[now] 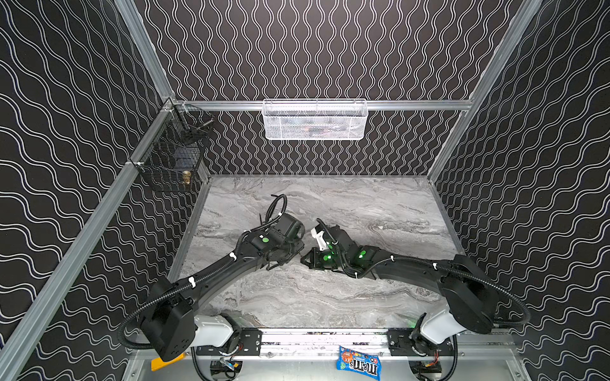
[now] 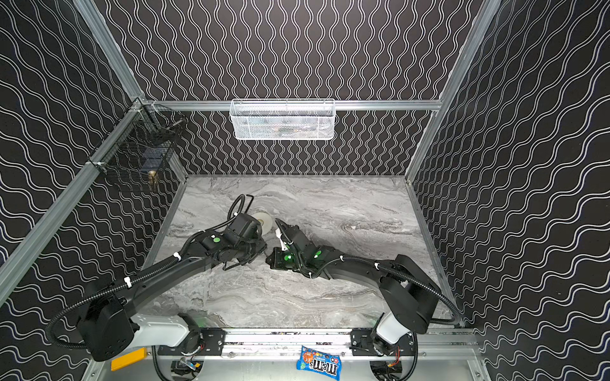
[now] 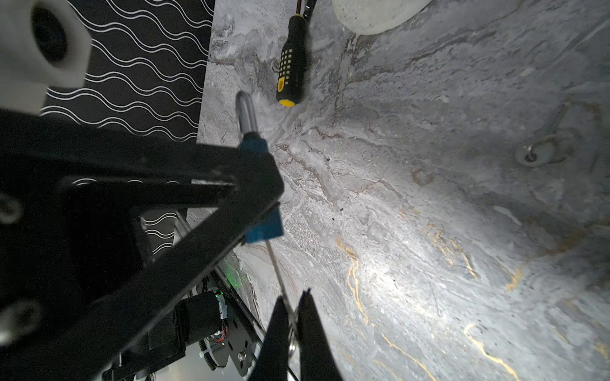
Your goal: Unlock with the key
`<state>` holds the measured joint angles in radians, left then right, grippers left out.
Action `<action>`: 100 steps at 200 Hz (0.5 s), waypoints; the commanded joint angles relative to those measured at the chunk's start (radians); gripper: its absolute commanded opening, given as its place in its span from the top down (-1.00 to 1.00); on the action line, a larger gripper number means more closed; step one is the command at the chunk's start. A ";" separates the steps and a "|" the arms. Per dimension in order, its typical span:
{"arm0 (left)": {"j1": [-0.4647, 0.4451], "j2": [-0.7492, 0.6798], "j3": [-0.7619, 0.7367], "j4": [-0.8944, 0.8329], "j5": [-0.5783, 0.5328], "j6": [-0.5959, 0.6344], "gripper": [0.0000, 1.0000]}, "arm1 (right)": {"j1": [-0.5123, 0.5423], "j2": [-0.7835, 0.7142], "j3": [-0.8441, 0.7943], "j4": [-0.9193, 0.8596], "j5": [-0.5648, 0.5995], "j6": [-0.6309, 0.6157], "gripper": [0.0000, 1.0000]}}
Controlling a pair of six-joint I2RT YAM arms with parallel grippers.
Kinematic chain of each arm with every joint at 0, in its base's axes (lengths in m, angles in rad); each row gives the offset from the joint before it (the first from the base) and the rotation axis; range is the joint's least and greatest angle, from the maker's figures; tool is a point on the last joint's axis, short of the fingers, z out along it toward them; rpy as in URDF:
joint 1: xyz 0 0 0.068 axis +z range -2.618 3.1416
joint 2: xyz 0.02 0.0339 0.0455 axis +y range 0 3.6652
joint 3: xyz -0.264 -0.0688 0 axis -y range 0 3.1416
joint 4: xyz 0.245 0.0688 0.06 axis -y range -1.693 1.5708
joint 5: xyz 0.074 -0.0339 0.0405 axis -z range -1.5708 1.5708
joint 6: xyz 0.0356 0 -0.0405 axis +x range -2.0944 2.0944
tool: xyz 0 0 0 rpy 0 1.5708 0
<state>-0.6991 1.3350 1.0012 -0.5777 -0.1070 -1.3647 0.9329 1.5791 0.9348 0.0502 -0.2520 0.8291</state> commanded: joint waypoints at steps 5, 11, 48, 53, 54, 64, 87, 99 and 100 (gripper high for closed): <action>0.000 0.004 0.010 -0.020 -0.010 0.002 0.68 | -0.003 0.002 0.018 0.033 0.026 -0.006 1.00; 0.002 0.006 0.011 -0.019 -0.007 0.003 0.68 | -0.002 0.003 0.022 0.024 0.031 -0.008 1.00; 0.001 -0.002 0.004 -0.016 -0.011 -0.010 0.68 | -0.003 0.007 0.037 -0.022 0.078 -0.007 1.00; 0.002 -0.002 0.002 -0.020 -0.012 -0.011 0.68 | -0.003 0.006 0.041 -0.032 0.086 -0.006 1.00; 0.001 -0.004 0.001 -0.021 -0.012 -0.011 0.68 | -0.003 0.006 0.042 -0.033 0.088 -0.006 1.00; 0.002 -0.004 0.002 -0.033 -0.016 -0.014 0.68 | -0.003 0.004 0.048 -0.050 0.103 -0.006 1.00; 0.002 -0.002 0.001 -0.039 -0.013 -0.017 0.68 | -0.003 -0.002 0.055 -0.092 0.143 -0.015 1.00; 0.002 -0.003 -0.002 -0.040 -0.014 -0.022 0.69 | -0.003 -0.004 0.055 -0.107 0.154 -0.019 1.00; 0.002 -0.002 -0.002 -0.039 -0.014 -0.022 0.69 | -0.003 -0.005 0.056 -0.109 0.154 -0.020 1.00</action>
<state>-0.6987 1.3369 1.0054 -0.5690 -0.1154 -1.3659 0.9340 1.5837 0.9794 -0.0216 -0.1989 0.8185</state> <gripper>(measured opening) 0.398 0.078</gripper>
